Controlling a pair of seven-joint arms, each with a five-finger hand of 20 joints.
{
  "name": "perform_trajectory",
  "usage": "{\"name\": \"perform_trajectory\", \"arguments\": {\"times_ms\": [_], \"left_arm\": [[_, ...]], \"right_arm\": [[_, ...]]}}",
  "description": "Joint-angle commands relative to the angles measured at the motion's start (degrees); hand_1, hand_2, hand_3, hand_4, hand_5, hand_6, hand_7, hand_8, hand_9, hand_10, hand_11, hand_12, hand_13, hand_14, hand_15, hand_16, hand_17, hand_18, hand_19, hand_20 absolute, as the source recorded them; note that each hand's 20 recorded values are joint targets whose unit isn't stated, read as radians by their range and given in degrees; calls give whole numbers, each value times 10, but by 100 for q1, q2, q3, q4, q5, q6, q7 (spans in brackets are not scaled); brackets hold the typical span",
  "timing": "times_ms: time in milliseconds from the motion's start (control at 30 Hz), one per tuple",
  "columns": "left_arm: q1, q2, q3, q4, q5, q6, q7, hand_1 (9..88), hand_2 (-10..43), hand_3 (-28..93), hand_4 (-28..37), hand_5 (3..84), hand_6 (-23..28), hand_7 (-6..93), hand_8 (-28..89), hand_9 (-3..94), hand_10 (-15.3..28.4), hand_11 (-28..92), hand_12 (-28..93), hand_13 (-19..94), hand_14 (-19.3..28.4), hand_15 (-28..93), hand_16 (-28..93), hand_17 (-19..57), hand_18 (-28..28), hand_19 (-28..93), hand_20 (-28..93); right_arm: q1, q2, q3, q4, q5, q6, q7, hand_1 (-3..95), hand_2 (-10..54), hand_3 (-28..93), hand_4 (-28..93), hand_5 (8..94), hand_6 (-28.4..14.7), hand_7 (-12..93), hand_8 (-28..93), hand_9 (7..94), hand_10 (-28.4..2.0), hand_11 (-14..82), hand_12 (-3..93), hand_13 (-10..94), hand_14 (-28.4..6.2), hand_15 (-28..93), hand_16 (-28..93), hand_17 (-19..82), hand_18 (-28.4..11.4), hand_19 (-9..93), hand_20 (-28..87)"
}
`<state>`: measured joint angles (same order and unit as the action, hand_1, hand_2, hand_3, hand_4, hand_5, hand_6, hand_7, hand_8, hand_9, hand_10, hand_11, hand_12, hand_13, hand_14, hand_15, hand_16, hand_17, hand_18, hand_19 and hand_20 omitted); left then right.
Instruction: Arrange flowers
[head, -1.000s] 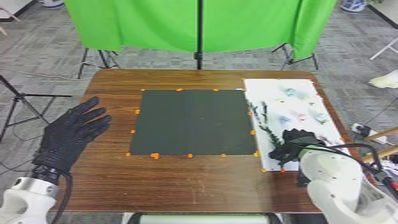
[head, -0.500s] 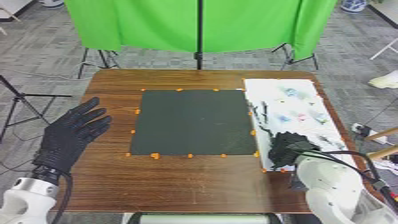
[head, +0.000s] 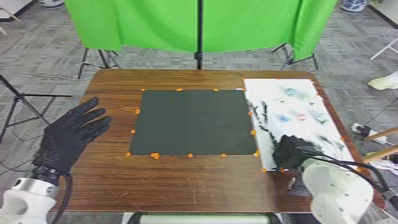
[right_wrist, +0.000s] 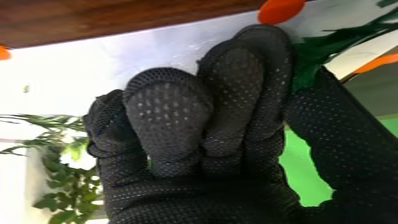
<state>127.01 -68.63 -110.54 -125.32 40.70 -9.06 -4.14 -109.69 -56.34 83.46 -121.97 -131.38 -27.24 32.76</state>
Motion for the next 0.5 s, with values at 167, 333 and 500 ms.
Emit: {"name": "perform_trajectory", "arguments": {"times_ms": [167, 333, 500], "left_arm": [[49, 139, -125, -23, -5, 42, 28, 253, -14, 716, -256, 334, 28, 196, -112, 297, 123, 260, 147, 231, 154, 400, -23, -80, 217, 474, 81], [181, 268, -352, -108, 16, 26, 57, 254, -13, 715, -255, 335, 29, 197, -113, 297, 122, 259, 147, 232, 153, 400, -22, -80, 217, 473, 81], [501, 444, -832, -221, 72, 90, -52, 255, -15, 716, -255, 335, 28, 198, -113, 296, 121, 260, 148, 232, 154, 400, -22, -80, 218, 474, 82]], "right_arm": [[156, 82, 380, -670, 251, 98, 346, 309, -36, 918, -103, 827, -16, 593, 105, 937, -64, 523, 226, 936, -39, 604, 298, 532, -198, 932, 447], [538, 104, 297, -723, 337, 175, 329, 307, -35, 918, -98, 830, -16, 592, 105, 937, -64, 527, 222, 937, -39, 606, 295, 536, -196, 932, 452], [1470, 11, -238, -497, 339, 127, 57, 307, -34, 917, -96, 831, -15, 592, 107, 937, -64, 530, 221, 937, -39, 609, 294, 537, -196, 932, 455]]}}
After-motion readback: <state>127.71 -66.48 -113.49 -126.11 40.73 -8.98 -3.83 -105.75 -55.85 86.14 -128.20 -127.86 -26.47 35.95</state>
